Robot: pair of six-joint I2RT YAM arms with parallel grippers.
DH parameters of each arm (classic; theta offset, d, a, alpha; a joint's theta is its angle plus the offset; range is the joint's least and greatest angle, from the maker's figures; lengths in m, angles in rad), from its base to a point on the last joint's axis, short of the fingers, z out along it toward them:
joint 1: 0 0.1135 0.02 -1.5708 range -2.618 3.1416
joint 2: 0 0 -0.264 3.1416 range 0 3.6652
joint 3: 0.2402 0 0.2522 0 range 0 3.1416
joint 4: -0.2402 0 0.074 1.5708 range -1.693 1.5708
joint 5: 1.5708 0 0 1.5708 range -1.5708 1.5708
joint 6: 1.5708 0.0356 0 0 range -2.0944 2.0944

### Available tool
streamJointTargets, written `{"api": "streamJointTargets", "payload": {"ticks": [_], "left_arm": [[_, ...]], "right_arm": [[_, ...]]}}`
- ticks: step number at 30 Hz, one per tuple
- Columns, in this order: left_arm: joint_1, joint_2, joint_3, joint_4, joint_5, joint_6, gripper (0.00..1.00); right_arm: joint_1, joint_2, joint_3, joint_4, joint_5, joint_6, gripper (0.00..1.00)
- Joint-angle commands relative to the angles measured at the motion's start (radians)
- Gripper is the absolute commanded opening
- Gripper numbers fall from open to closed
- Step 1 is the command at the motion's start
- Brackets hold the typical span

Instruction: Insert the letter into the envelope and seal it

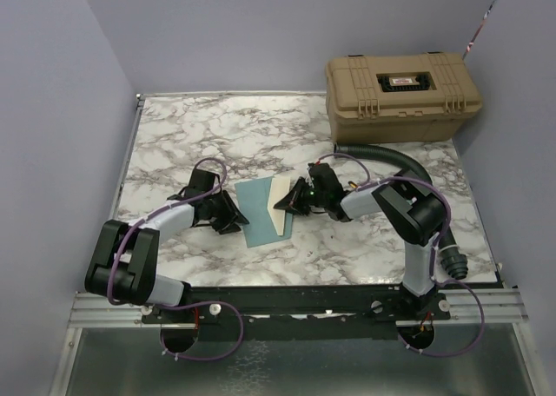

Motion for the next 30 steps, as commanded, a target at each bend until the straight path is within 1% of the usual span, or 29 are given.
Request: {"api": "streamJointTargets", "payload": {"ticks": [1,4,7,13,21,25,30], "left_arm": [[0.003,-0.039,0.02,0.013,-0.162,0.084,0.41],[0.003,-0.047,0.067,0.014,-0.213,0.124,0.42],[0.003,-0.013,0.118,0.056,-0.22,0.153,0.41],[0.003,0.085,0.152,0.2,-0.211,0.174,0.36],[0.002,0.215,0.143,0.22,-0.251,0.178,0.35],[0.001,0.229,0.141,0.217,-0.245,0.158,0.34],[0.001,0.223,0.132,0.22,-0.236,0.152,0.34]], "right_arm": [[-0.016,0.013,0.03,-0.186,-0.043,-0.023,0.0],[-0.019,0.016,0.052,-0.223,-0.047,-0.035,0.01],[-0.02,0.029,0.072,-0.252,-0.057,-0.039,0.01],[-0.02,0.052,0.103,-0.3,-0.071,-0.032,0.0],[-0.022,0.08,0.118,-0.311,-0.135,-0.036,0.0],[-0.022,0.111,0.121,-0.296,-0.206,-0.046,0.0],[-0.023,0.145,0.129,-0.282,-0.243,-0.043,0.0]]}}
